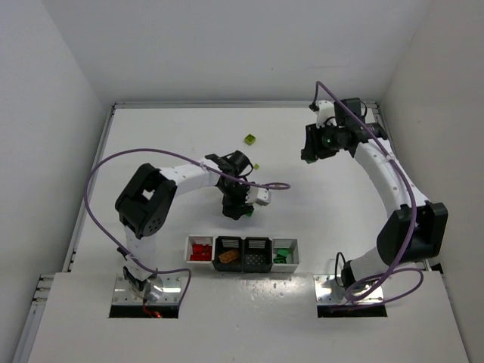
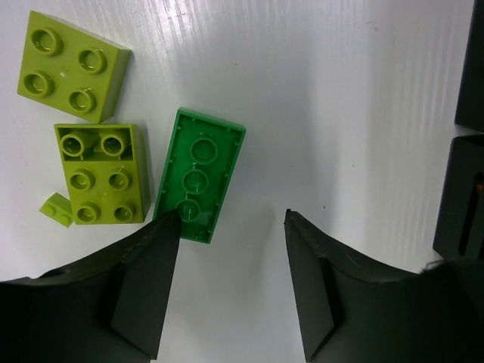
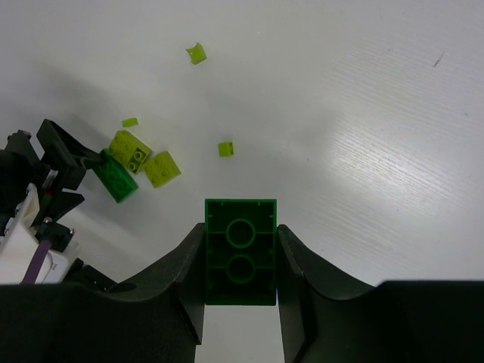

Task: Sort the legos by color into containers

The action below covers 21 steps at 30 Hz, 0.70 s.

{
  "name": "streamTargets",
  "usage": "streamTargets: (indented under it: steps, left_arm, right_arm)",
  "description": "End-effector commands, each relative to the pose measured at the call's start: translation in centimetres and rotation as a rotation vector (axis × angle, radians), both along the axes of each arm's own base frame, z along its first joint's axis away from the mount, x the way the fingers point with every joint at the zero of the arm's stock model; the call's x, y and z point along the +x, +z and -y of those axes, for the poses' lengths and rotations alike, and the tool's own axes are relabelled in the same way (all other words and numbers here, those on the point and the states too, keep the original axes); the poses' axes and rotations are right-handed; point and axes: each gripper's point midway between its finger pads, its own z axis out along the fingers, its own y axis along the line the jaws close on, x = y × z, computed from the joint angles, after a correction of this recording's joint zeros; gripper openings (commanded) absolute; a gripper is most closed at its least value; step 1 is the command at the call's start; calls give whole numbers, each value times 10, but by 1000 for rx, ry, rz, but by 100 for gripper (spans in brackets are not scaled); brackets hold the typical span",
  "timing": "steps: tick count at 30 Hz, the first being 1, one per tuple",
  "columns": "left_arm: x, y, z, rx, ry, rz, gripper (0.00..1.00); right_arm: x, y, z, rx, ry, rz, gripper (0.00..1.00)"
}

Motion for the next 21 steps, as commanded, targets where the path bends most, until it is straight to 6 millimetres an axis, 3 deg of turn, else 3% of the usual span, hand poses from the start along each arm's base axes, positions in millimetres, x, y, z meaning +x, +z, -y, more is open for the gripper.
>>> streamTargets:
  steps: [1, 14, 19, 21]
  left_arm:
    - [-1, -6, 7, -8, -25, 7, 63]
    - [-21, -27, 24, 39, 13, 70, 37]
    - [-32, -22, 20, 33, 23, 66, 22]
    - [-31, -10, 20, 9, 24, 89, 15]
  right_arm:
    - [-4, 13, 1, 30, -1, 29, 0]
    - [-2, 14, 7, 31, -5, 33, 0]
    - [-2, 14, 7, 31, -5, 33, 0]
    - [-3, 14, 5, 38, 0, 32, 0]
